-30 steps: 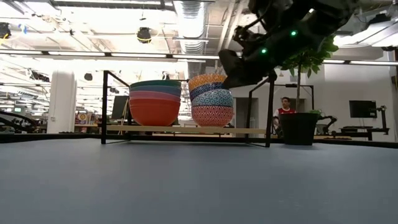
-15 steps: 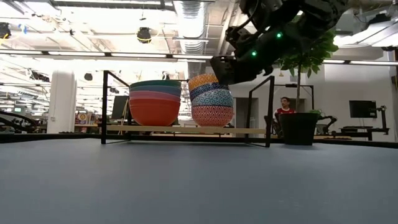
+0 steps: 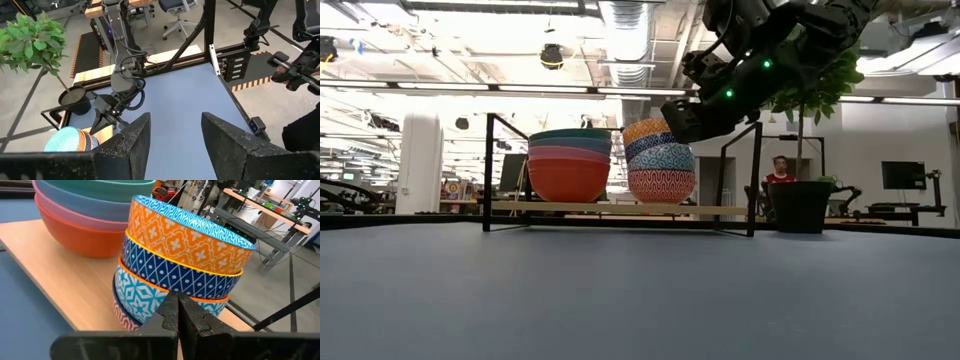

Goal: Place and stack bowls onto a shelf
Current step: Adjust the stacked bowls on the shelf

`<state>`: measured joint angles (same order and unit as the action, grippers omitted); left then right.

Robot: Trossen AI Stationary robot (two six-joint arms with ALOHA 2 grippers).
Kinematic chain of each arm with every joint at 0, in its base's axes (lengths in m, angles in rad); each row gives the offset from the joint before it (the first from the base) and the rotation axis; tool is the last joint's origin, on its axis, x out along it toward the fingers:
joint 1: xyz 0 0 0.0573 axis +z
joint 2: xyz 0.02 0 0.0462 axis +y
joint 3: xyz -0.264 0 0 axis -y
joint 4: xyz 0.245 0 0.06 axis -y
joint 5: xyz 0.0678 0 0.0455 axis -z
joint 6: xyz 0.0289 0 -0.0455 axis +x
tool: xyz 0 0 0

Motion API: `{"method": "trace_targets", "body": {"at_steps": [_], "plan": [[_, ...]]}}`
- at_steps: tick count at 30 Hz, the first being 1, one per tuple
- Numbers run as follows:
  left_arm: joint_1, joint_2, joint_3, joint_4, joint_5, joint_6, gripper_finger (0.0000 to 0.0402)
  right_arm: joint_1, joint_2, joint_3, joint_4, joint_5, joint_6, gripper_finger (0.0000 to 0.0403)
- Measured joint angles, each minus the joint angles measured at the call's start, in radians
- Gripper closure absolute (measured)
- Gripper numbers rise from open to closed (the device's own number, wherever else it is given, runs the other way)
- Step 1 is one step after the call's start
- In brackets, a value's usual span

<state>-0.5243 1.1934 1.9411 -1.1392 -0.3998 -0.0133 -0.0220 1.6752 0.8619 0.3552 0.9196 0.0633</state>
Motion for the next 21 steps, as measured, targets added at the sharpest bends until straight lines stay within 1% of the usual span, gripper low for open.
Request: {"method": "trace_targets", "body": {"at_steps": [7,16,21], "plan": [[0.0,0.0,0.0,0.0,0.0,0.004,0.0239,0.0,0.0,0.0,-0.006,-0.008,0.008,0.0385],[0.0,0.0,0.0,0.0,0.0,0.004,0.0239,0.0,0.0,0.0,-0.056,-0.013,0.031,0.0385],[0.0,0.0,0.0,0.0,0.0,0.004,0.0239,-0.011,0.0,0.0,-0.058,-0.039,0.034,0.0385]]}}
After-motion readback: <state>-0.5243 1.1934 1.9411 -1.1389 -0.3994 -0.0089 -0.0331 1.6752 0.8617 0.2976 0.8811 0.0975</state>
